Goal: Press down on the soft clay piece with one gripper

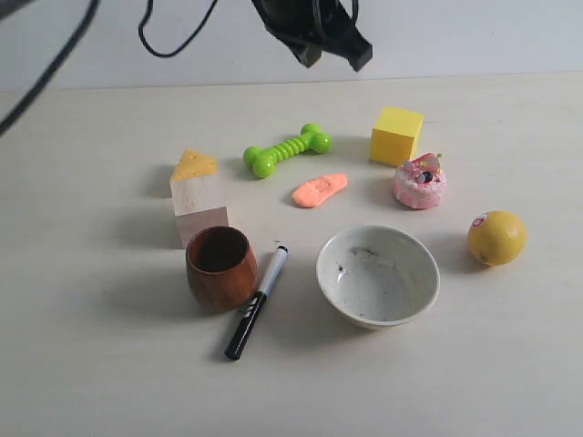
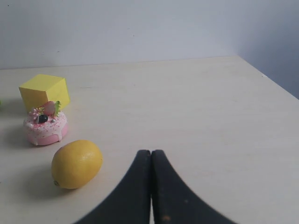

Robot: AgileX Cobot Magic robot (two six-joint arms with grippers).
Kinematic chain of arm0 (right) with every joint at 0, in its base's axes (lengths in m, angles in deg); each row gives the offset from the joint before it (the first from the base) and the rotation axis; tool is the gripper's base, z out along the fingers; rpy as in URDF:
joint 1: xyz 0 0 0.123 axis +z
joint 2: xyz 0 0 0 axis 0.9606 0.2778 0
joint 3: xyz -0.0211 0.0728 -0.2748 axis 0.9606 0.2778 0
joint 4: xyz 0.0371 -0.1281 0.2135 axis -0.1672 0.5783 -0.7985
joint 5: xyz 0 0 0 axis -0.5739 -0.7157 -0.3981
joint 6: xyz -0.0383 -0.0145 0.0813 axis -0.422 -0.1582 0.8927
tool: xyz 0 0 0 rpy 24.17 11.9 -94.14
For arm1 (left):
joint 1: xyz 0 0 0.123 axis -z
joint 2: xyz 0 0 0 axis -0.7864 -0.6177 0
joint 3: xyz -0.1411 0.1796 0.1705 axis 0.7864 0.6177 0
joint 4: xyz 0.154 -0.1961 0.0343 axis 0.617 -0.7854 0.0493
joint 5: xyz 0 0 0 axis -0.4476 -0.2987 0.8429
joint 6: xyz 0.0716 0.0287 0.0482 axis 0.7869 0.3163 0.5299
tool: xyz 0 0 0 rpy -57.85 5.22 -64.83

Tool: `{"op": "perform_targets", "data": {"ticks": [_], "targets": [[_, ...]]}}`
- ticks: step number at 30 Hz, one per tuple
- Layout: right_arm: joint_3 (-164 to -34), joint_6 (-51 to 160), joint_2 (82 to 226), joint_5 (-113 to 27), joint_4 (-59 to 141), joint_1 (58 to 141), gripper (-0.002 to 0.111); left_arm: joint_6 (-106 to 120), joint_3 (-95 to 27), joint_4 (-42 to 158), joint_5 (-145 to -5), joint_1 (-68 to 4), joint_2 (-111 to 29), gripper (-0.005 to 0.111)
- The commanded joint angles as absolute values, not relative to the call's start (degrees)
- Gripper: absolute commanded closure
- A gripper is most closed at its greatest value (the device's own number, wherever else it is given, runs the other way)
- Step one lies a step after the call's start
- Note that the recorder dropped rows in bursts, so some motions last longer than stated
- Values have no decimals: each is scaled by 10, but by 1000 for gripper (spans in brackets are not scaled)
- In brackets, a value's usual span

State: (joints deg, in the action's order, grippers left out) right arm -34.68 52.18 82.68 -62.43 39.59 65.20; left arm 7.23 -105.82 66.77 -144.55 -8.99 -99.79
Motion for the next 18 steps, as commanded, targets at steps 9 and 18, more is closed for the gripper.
{"op": "perform_targets", "data": {"ticks": [9, 18], "targets": [[-344, 522, 824, -622, 398, 652, 108, 2, -736, 703, -1302, -96, -726, 107], [-344, 522, 824, -622, 398, 652, 108, -211, -351, 886, -1174, -96, -274, 107]]}}
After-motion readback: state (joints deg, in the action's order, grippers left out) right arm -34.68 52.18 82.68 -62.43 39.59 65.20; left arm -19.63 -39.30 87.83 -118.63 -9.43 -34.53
